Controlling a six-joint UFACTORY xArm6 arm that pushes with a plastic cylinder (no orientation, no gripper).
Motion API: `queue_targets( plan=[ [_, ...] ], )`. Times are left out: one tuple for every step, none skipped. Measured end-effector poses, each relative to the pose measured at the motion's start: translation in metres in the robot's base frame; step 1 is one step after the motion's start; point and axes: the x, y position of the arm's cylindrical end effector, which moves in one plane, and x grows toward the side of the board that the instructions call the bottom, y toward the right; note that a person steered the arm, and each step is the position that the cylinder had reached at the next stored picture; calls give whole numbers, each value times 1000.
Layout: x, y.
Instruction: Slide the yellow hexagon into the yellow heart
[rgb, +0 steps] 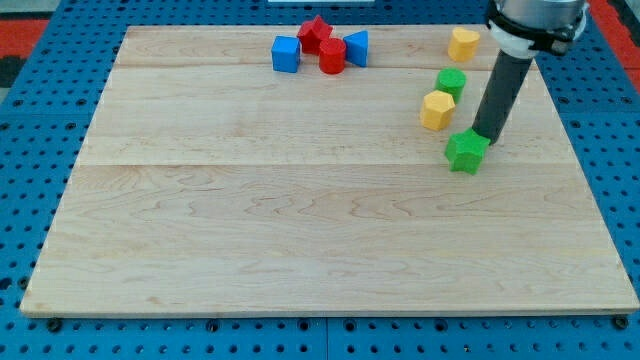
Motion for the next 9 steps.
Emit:
queue_targets(
  plan=[
    [-1, -26],
    [-25, -42],
    [-49, -77],
    [-94, -76],
    [-126, -65],
    [-124, -58],
    [-118, -24],
    [-111, -18],
    [-136, -45]
  ],
)
